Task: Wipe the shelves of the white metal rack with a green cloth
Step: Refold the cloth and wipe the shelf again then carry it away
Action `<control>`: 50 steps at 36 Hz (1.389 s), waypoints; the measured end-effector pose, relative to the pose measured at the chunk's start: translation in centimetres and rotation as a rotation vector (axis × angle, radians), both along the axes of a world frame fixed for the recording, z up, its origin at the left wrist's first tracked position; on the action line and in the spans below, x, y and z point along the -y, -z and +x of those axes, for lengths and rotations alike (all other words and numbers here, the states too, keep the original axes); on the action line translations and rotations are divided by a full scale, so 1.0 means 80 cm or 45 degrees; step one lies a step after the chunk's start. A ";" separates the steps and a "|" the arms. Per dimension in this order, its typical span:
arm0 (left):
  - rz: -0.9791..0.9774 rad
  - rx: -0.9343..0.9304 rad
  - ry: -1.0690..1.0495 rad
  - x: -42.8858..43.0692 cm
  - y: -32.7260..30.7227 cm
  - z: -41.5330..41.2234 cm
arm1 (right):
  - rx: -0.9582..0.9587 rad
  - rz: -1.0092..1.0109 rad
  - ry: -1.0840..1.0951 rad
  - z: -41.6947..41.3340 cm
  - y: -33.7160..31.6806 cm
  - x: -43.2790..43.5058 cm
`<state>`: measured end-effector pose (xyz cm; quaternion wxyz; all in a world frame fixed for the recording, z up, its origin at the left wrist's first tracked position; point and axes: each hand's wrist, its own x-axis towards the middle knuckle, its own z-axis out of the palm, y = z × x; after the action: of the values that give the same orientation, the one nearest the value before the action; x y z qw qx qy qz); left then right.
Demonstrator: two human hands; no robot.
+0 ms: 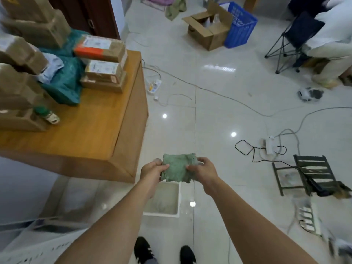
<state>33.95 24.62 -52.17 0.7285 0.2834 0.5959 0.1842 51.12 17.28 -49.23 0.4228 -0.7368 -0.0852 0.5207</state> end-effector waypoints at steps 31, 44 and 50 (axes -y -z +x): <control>-0.160 -0.496 -0.151 0.028 0.631 -0.043 | -0.295 -0.241 -0.411 -0.116 0.626 0.001; -0.275 -0.507 -0.018 0.042 0.806 -0.028 | -0.260 -0.354 -0.494 -0.120 0.787 0.016; -0.319 -0.439 0.075 0.039 0.842 -0.021 | -0.309 -0.373 -0.452 -0.121 0.827 0.009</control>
<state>32.30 21.51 -119.50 0.6504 0.2352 0.7214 0.0362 41.41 16.59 -115.40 0.2206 -0.6958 -0.0855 0.6781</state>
